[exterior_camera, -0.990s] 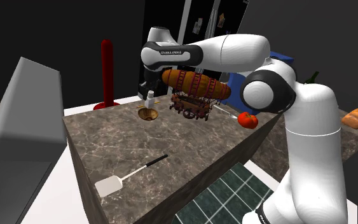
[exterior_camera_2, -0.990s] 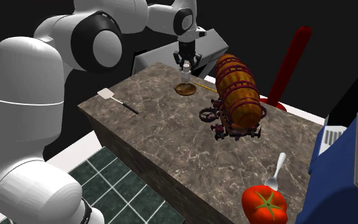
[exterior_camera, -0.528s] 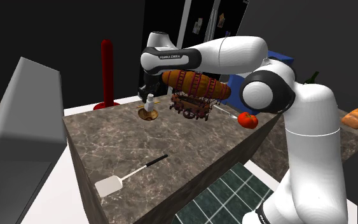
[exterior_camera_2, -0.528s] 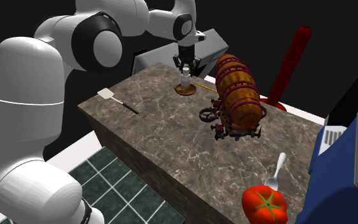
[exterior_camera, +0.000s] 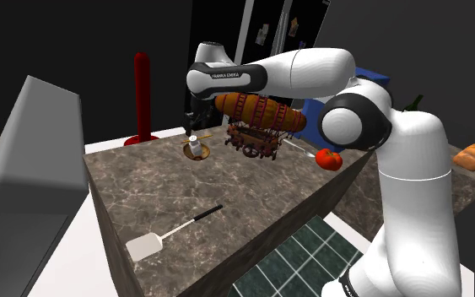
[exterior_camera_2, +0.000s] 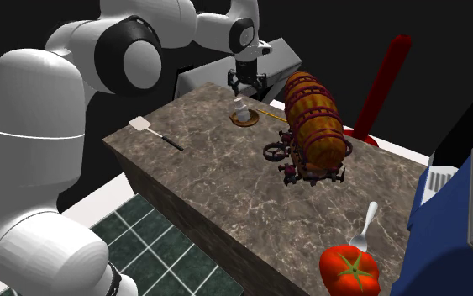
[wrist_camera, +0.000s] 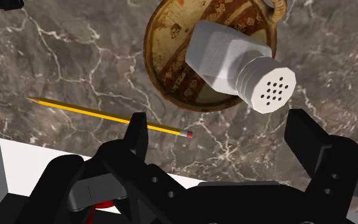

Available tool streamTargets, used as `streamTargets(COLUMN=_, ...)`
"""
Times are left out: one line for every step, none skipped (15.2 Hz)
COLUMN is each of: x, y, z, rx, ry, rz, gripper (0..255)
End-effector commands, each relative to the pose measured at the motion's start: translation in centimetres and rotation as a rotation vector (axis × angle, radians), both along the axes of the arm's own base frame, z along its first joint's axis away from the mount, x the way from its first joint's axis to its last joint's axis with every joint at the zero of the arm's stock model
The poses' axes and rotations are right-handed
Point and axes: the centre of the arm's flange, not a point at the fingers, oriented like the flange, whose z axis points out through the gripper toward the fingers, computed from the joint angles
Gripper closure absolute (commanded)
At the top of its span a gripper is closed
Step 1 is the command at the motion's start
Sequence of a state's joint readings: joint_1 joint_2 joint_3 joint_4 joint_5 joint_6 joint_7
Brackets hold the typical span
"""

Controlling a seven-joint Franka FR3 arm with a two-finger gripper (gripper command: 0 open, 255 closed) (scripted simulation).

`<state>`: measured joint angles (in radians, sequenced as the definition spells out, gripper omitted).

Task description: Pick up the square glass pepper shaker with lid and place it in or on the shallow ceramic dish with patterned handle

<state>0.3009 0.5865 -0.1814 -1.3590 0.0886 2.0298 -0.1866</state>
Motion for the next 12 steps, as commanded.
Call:
streamTargets(x=0.0, y=0.0, z=0.0, rx=0.0, ry=0.0, rz=0.0, gripper=0)
streamTargets(x=-0.1, y=0.0, z=1.3, rx=0.0, ry=0.0, rz=0.0, gripper=0)
streamTargets(x=-0.3, y=0.0, z=2.6, rx=0.0, ry=0.0, rz=0.0, gripper=0)
streamTargets(x=-0.4, y=0.0, z=3.9, rx=0.0, ry=0.0, rz=0.0, gripper=0)
streamTargets(x=-0.5, y=0.0, z=5.0, rx=0.0, ry=0.0, rz=0.0, gripper=0)
streamTargets(x=-0.5, y=0.0, z=5.0, rx=0.0, ry=0.0, rz=0.0, gripper=0)
streamTargets(x=-0.5, y=0.0, z=5.0, rx=0.0, ry=0.0, rz=0.0, gripper=0)
streamTargets(x=-0.5, y=0.0, z=5.0, rx=0.0, ry=0.0, rz=0.0, gripper=0)
streamTargets(x=-0.5, y=0.0, z=5.0, rx=0.0, ry=0.0, rz=0.0, gripper=0)
streamTargets(x=-0.5, y=0.0, z=5.0, rx=0.0, ry=0.0, rz=0.0, gripper=0)
streamTargets(x=-0.5, y=0.0, z=5.0, rx=0.0, ry=0.0, rz=0.0, gripper=0)
streamTargets(x=-0.5, y=0.0, z=5.0, rx=0.0, ry=0.0, rz=0.0, gripper=0)
